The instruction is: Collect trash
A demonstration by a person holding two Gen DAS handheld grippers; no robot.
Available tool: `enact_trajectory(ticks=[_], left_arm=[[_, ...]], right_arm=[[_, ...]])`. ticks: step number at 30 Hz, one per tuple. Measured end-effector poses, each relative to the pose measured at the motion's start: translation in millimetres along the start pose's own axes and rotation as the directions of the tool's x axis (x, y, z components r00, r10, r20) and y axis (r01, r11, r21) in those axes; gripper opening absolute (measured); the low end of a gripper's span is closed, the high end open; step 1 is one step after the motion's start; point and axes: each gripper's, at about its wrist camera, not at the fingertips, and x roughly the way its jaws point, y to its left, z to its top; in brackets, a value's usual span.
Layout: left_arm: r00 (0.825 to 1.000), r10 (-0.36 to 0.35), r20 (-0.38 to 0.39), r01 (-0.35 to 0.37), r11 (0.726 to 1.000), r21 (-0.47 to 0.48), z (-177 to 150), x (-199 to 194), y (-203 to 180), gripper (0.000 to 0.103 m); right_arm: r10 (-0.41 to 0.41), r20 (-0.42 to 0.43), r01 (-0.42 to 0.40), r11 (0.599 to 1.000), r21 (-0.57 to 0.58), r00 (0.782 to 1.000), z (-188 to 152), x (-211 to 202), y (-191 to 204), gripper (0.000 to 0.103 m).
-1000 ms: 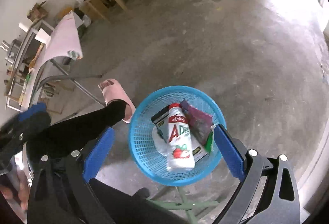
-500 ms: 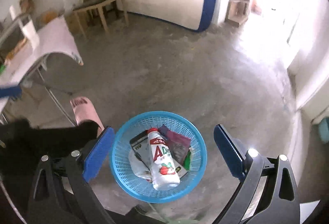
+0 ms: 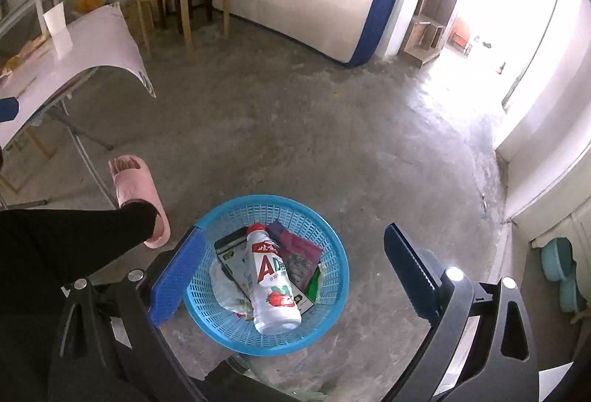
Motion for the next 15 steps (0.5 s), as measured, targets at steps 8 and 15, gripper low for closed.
enact_trajectory(ticks=[8, 15], left_arm=[[1.000, 0.026, 0.006, -0.027, 0.995, 0.100, -16, 7, -19, 0.092], [0.996, -0.081, 0.025, 0.079, 0.994, 0.073, -20, 3, -14, 0.092]], right_arm=[[0.002, 0.133, -0.004, 1.000, 0.017, 0.991, 0, -30, -9, 0.094], [0.025, 0.093, -0.026, 1.000, 0.007, 0.995, -2, -22, -6, 0.094]])
